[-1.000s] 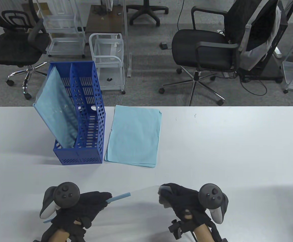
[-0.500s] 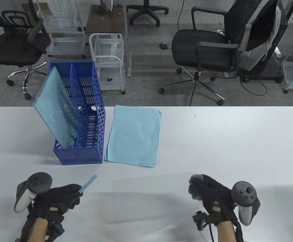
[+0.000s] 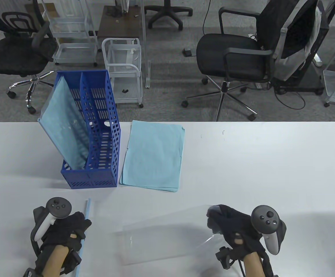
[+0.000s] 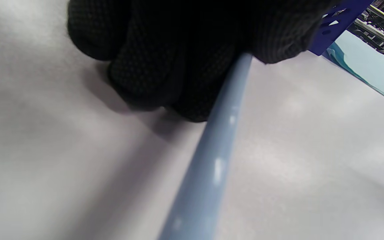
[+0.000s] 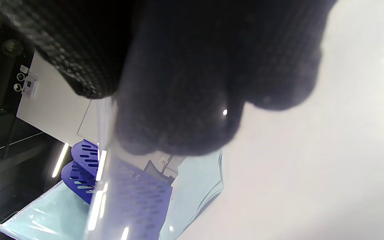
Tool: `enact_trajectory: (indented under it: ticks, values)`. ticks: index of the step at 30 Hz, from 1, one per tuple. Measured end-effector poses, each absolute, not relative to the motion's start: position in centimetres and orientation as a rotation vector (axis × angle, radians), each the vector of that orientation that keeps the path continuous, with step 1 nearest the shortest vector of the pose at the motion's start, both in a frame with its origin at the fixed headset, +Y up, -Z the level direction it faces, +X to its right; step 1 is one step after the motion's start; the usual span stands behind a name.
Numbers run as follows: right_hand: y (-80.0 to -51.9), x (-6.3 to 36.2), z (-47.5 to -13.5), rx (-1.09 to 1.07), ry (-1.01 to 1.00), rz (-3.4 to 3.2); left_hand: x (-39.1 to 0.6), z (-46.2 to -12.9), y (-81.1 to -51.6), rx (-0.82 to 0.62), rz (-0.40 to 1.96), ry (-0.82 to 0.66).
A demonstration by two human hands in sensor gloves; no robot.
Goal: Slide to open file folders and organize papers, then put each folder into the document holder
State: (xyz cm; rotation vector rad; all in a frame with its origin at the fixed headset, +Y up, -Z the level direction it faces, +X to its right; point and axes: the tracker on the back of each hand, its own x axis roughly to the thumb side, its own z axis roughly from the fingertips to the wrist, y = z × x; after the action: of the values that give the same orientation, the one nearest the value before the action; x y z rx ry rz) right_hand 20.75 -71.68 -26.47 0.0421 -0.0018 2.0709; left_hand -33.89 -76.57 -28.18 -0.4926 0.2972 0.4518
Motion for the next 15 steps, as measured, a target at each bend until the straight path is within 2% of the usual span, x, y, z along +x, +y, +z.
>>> enact_trajectory:
  ticks: [8,15]
  values:
    - [-71.9,20.0,-26.5,0.066,0.031,2.105,-33.7,-28.9,-76.8,-0.38,0.334,0.349]
    - [-72.0,19.4,-26.6,0.081,0.051,2.13,-34.4,-28.9,-76.9,-0.341,0.343,0.393]
